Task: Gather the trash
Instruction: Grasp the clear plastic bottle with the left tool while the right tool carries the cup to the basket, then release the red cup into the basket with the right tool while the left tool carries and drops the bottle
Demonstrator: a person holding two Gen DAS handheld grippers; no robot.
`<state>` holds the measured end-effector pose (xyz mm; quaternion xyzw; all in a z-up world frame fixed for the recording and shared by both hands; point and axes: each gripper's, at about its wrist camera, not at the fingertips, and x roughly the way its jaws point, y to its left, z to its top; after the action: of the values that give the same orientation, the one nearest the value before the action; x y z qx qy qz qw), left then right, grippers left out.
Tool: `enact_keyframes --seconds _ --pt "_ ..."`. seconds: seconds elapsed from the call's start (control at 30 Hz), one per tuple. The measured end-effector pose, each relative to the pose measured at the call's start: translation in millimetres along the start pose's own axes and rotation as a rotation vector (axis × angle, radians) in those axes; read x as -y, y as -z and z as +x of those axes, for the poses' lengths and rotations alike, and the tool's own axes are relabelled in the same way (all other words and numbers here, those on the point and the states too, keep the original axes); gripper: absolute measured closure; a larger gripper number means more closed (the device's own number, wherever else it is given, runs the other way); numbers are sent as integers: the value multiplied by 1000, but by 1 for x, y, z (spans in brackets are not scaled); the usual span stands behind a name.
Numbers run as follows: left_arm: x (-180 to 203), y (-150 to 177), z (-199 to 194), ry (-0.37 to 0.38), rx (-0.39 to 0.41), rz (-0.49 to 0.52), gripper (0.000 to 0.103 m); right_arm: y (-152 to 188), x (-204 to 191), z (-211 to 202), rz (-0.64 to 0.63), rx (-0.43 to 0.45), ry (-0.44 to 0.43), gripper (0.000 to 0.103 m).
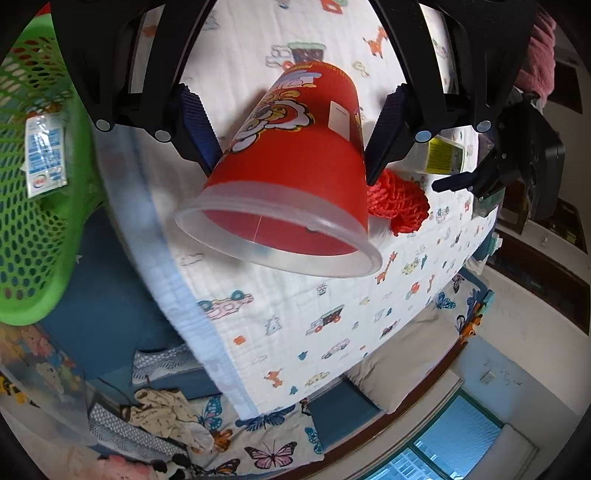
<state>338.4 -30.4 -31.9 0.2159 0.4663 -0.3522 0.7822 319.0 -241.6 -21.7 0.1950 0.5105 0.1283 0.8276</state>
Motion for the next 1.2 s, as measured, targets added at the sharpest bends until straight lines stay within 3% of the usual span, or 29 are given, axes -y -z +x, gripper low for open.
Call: enact_keyframes --seconds 0.2,0.33,0.47,0.7,0.77,0.87,0.93,1.2 --pt "10 1 0 -7 -50 -34 35 3 11 -16 -5 29 13 28" --pt "19 2 9 -40 -72 -33 35 10 21 -31 -18 54 34 28" --pt "25 1 11 -36 -41 -75 43 17 36 -53 -26 85 62 28" --pt "45 6 4 -93 10 -137 58 26 92 -93 7 163 193 28" --pt "49 7 1 -89 22 -156 58 28 111 -99 29 176 250 29" --pt "53 8 -2 -99 36 -178 59 33 132 -109 66 196 232 29" --pt "56 9 -7 -96 48 -203 59 35 144 -113 75 208 269 29" --pt "77 3 -34 -96 125 -249 59 42 168 -95 17 149 407 28"
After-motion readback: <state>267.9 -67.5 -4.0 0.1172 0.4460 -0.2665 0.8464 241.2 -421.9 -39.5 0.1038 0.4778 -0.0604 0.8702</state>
